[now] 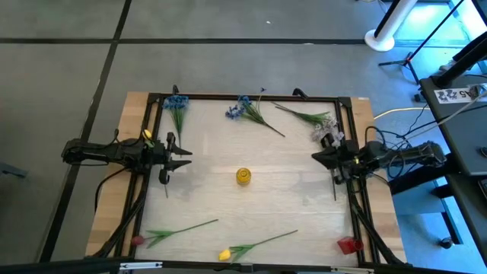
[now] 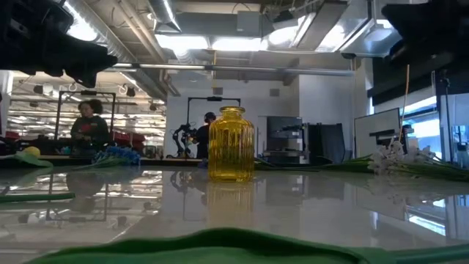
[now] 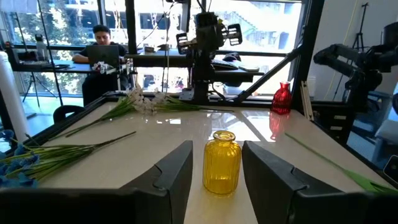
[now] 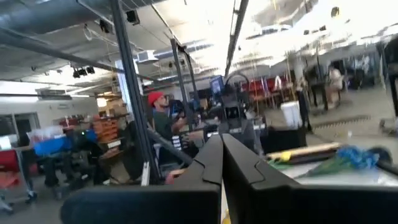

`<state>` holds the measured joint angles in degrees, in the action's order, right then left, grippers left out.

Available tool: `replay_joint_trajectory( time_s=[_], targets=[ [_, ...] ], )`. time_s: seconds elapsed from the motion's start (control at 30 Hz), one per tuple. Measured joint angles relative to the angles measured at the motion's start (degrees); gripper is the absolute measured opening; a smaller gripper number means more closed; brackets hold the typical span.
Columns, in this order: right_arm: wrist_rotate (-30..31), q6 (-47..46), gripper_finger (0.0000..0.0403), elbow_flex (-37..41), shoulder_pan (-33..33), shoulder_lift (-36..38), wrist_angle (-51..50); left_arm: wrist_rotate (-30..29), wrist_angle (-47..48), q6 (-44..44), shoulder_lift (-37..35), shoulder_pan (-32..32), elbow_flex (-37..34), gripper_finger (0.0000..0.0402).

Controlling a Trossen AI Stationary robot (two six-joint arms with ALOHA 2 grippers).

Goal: Sort flowers into vase by color
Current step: Put the bottom white flower into the yellow vase

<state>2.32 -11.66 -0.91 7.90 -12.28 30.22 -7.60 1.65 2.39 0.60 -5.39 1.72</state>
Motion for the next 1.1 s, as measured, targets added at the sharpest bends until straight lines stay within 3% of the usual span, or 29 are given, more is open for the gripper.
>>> replay_joint_trajectory(
  time_s=[0.17, 0.33, 0.47, 0.87, 1.1],
  targets=[
    [2.8, -0.4, 0.0001, -4.6, 0.0, -15.0, 0.2, 0.0, 0.0, 0.0, 0.0, 0.0, 0.0, 0.0135],
    [11.3, 0.1, 0.0001, -10.3, -0.1, -30.6, -1.0, 0.0, 0.0, 0.0, 0.0, 0.0, 0.0, 0.0135],
    [10.9, -0.1, 0.0017, -19.3, -4.1, -40.9, -10.7, 0.0, 0.0, 0.0, 0.0, 0.0, 0.0, 0.0135],
    [7.1, 1.4, 0.0219, -49.7, -21.0, -71.5, -37.9, 0.0, 0.0, 0.0, 0.0, 0.0, 0.0, 0.0135],
    [4.1, 6.1, 0.0293, -63.7, -29.5, -86.4, -40.4, 0.0, 0.0, 0.0, 0.0, 0.0, 0.0, 0.0135]
  ],
)
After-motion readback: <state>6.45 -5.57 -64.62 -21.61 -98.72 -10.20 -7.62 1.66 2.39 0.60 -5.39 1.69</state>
